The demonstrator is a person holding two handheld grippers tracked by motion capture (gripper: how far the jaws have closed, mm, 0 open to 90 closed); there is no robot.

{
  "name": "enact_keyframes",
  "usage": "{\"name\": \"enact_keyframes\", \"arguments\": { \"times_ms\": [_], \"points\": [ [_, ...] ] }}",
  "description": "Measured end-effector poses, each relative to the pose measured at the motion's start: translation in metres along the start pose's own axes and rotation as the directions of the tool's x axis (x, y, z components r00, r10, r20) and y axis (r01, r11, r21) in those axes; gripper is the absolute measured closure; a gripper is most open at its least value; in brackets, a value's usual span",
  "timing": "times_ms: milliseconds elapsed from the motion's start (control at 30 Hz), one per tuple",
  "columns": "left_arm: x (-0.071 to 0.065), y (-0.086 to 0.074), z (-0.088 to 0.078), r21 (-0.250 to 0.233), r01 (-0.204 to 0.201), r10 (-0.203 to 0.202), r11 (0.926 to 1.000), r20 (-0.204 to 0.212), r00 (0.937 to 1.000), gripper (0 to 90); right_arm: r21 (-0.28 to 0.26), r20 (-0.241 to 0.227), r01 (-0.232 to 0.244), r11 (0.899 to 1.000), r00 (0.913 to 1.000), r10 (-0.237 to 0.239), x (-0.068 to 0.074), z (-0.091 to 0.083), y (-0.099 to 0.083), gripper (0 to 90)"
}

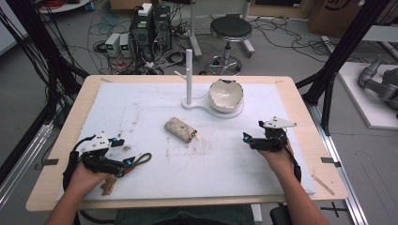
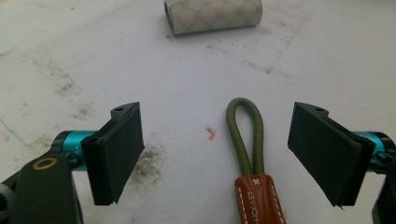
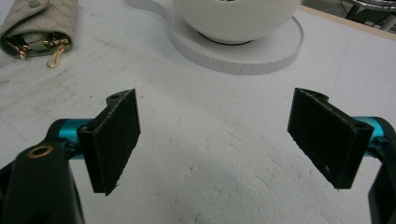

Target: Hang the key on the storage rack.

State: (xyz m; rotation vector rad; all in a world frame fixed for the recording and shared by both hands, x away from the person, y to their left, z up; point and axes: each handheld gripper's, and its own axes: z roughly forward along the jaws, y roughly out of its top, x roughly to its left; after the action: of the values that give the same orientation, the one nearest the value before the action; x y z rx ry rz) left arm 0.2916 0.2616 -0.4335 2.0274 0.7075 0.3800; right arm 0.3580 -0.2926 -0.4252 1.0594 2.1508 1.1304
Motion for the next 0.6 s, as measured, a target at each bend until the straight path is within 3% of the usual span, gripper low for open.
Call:
{"name": "enact_keyframes", "arguments": {
  "times_ms": [233, 400, 600],
  "points": [
    [-0.008, -0.004, 0.002, 0.071, -0.028, 0.025, 0.9971, 0.036, 0.999, 18.2, 0.005, -0.005, 0.008, 1.0, 1.0, -0.008, 0.002, 0.002, 0.001, 17.3],
    [-0.013, -0.011, 0.001, 0.145, -0.055, 0.047, 0.9879, 0.06, 0.9971, 18.5, 0.014, -0.006, 0.008, 1.0, 1.0, -0.008, 0.002, 0.003, 0.001, 17.3],
    [-0.013, -0.012, 0.005, 0.17, -0.061, 0.051, 0.9835, 0.065, 0.9966, 21.7, 0.016, -0.008, 0.018, 1.0, 0.9998, -0.018, 0.004, 0.003, 0.001, 17.3]
  ]
}}
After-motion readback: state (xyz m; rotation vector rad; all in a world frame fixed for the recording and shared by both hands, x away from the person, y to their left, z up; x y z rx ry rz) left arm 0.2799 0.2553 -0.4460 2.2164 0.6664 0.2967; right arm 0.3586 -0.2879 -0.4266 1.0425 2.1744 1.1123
